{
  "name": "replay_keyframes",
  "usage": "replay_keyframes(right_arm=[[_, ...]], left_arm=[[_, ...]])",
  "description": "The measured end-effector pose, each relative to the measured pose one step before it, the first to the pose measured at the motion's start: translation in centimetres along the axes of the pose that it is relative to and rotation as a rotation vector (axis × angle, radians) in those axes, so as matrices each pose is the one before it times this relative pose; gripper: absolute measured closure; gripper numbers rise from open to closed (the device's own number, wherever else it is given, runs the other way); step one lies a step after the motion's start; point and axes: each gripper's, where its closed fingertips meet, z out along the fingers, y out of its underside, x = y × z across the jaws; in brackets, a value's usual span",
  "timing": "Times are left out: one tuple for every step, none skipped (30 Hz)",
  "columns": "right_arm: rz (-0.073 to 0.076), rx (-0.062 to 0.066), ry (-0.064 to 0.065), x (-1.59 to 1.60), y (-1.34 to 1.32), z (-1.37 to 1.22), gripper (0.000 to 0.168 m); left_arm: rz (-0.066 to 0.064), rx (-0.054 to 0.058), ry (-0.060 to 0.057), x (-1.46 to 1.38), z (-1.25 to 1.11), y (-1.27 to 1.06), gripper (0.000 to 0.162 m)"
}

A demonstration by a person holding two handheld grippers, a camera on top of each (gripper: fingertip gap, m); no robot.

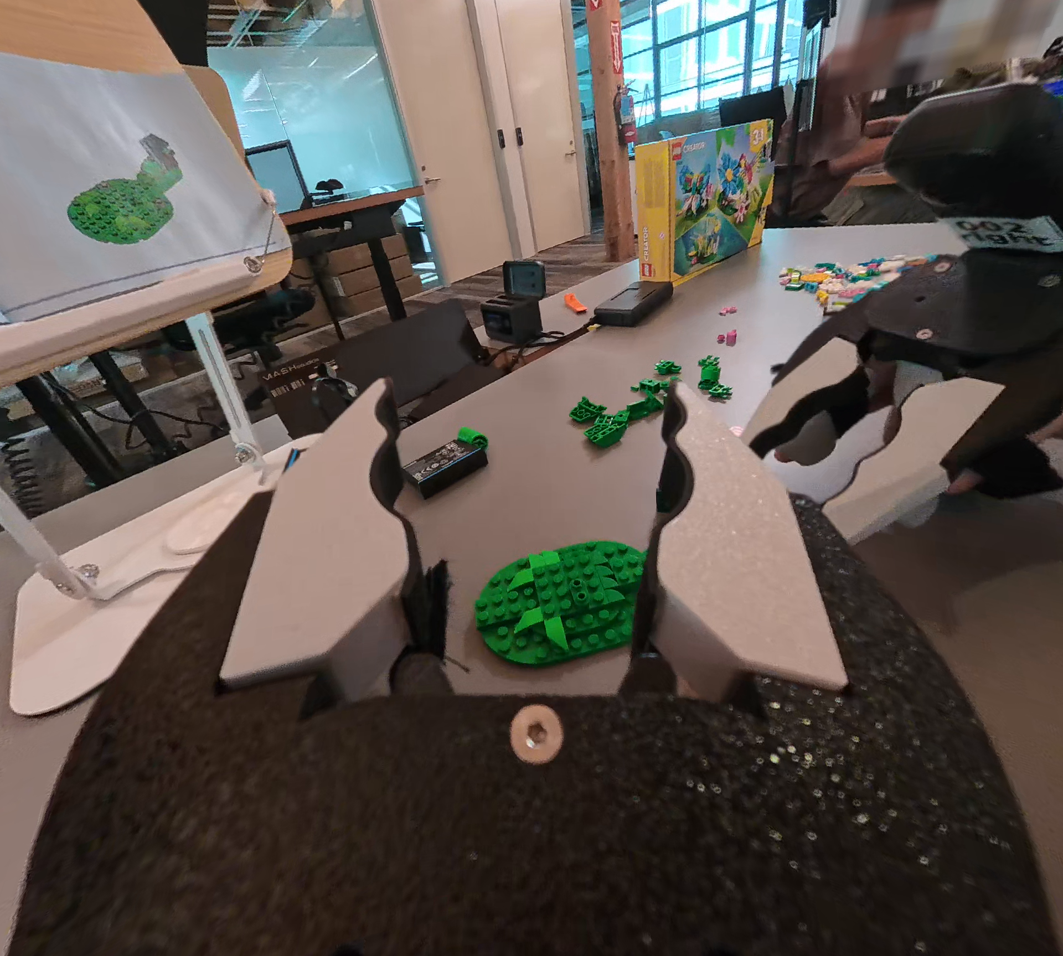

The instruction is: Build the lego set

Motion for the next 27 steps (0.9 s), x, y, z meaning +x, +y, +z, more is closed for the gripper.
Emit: replay_keyframes(right_arm=[[-0.0099,-0.0136,0.02,0.084,0.108,0.256,0.119],[-0.0095,-0.0077,0.0195,0.129,0.024,0.175,0.123],[-0.0046,-0.0031,0.0187,0.194,-0.031,0.138,0.127],[-0.0022,-0.0064,0.0084,0.11,0.02,0.15,0.13],[-0.0015,-0.0132,-0.0002,0.008,0.123,0.198,0.133],[-0.0029,-0.0197,-0.0028,-0.035,0.222,0.236,0.135],[-0.0072,-0.0205,-0.0073,-0.145,0.237,0.205,0.14],[-0.0106,-0.0147,-0.0048,-0.143,0.178,0.152,0.144],[-0.0099,-0.005,0.0025,-0.061,0.053,0.05,0.144],[-0.0052,0.0038,0.0,-0.049,-0.04,-0.033,0.144],[0.0021,0.0113,-0.0055,-0.046,-0.13,-0.1,0.144],[0.0134,0.0158,-0.0092,0.019,-0.175,-0.16,0.144],[0.026,0.0185,-0.0155,0.059,-0.185,-0.195,0.144],[0.0381,0.0217,-0.0219,0.072,-0.205,-0.264,0.144],[0.0492,0.0248,-0.0249,0.095,-0.219,-0.297,0.144],[0.0559,0.0267,-0.0266,0.108,-0.211,-0.347,0.144],[0.0584,0.026,-0.0296,0.057,-0.193,-0.351,0.144],[0.0589,0.0221,-0.0341,-0.021,-0.145,-0.326,0.144],[0.0575,0.0166,-0.0386,-0.12,-0.084,-0.287,0.144],[0.0529,0.0143,-0.0411,-0.208,-0.075,-0.239,0.144],[0.0435,0.0136,-0.0402,-0.256,-0.098,-0.196,0.144],[0.0319,0.0088,-0.0337,-0.229,-0.069,-0.158,0.144],[0.0189,0.0037,-0.0227,-0.144,-0.024,-0.098,0.144],[0.0058,0.0001,-0.0125,-0.064,0.025,-0.052,0.144],[-0.0016,-0.0023,-0.005,-0.01,0.042,-0.026,0.144],[-0.0047,-0.0049,-0.0019,-0.015,0.087,0.012,0.144],[-0.011,-0.0055,-0.0037,-0.09,0.078,0.015,0.144]], left_arm=[[0.0063,0.0017,0.0007,0.083,0.012,-0.116,0.072],[0.0052,0.0026,0.0024,0.093,-0.029,-0.138,0.072],[0.0058,0.0022,0.0017,0.074,-0.061,-0.124,0.071],[0.0066,0.0007,0.0036,0.107,-0.104,-0.118,0.07],[0.0082,0.0015,0.0088,0.217,-0.117,-0.131,0.069],[0.0095,0.0082,0.0178,0.383,-0.121,-0.197,0.068],[0.015,0.0064,0.0246,0.515,-0.102,-0.148,0.066],[0.0278,-0.0086,0.0239,0.496,-0.091,0.117,0.065],[0.041,-0.0273,0.0229,0.45,-0.075,0.447,0.064],[0.0483,-0.0407,0.0157,0.36,-0.028,0.681,0.063],[0.0538,-0.0471,0.0122,0.344,0.046,0.818,0.061],[0.0572,-0.0483,0.0192,0.539,0.163,0.867,0.06],[0.0602,-0.0562,0.0196,0.606,0.272,0.967,0.057],[0.0649,-0.0666,0.022,0.732,0.386,1.104,0.055],[0.0667,-0.0746,0.0296,0.902,0.472,1.18,0.054],[0.0619,-0.0695,0.0277,0.905,0.547,1.078,0.052],[0.051,-0.0519,0.0185,0.738,0.596,0.765,0.053],[0.0292,-0.0119,-0.0119,0.189,0.474,0.131,0.064],[0.0256,0.014,-0.0111,0.051,0.257,-0.281,0.069],[0.0268,0.0001,-0.0102,-0.041,0.182,-0.051,0.073],[0.0298,-0.0101,-0.0238,-0.276,0.241,0.148,0.077],[0.0366,-0.0116,-0.0235,-0.247,0.29,0.22,0.082],[0.0343,-0.0076,-0.0188,-0.113,0.278,0.155,0.088],[0.0317,-0.0072,-0.0119,0.063,0.242,0.137,0.096],[0.0337,-0.0016,0.0042,0.356,0.154,-0.01,0.105],[0.0389,0.0069,0.0088,0.438,0.086,-0.205,0.114],[0.0486,-0.0027,0.0081,0.378,0.052,-0.1,0.122]])
